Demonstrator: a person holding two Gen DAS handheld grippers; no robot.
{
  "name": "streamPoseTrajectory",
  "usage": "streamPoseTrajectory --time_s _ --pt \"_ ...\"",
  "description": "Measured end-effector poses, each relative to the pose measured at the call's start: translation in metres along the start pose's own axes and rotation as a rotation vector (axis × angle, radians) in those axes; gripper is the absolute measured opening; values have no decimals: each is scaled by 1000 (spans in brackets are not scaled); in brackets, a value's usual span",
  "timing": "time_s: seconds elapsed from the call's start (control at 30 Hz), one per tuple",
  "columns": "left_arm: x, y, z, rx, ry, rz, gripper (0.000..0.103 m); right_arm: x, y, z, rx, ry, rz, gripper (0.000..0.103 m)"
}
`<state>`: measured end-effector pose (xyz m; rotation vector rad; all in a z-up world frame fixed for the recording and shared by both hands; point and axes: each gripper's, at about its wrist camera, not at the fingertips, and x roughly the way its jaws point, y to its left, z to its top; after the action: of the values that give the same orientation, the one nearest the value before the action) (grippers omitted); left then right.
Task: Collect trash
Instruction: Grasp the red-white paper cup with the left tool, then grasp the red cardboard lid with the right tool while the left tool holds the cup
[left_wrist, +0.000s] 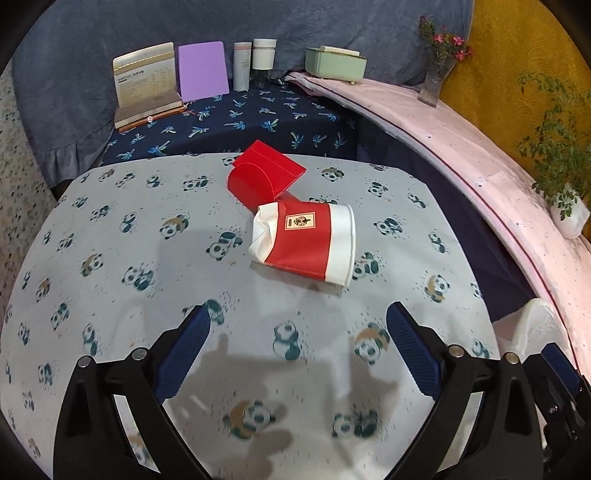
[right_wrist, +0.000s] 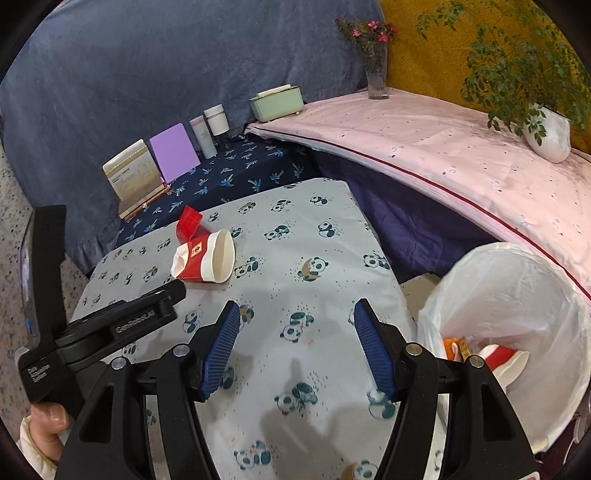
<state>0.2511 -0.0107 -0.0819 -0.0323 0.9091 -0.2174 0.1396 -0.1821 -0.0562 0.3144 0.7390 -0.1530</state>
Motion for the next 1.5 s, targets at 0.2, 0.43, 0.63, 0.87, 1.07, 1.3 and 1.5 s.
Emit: streamPoseTrajectory --time_s 0.2,0.43,0.63,0.87,1.07,1.3,1.5 --pt "40 -3 17 5 23 21 92 35 5 15 8 16 17 62" --pt "67 -1 24 2 48 7 88 66 10 22 9 43 33 62" --pt "74 5 19 -9 95 -56 39 79 19 23 5 56 47 62" --pt "67 16 13 -1 109 -104 13 84 31 21 -5 62 57 62" --pt "51 29 7 -23 88 -100 6 83 39 20 -13 64 61 62" --pt "27 56 0 -67 60 -87 3 84 57 25 -41 66 88 62" --pt "9 95 -2 -137 35 -53 3 98 83 31 -58 83 153 62"
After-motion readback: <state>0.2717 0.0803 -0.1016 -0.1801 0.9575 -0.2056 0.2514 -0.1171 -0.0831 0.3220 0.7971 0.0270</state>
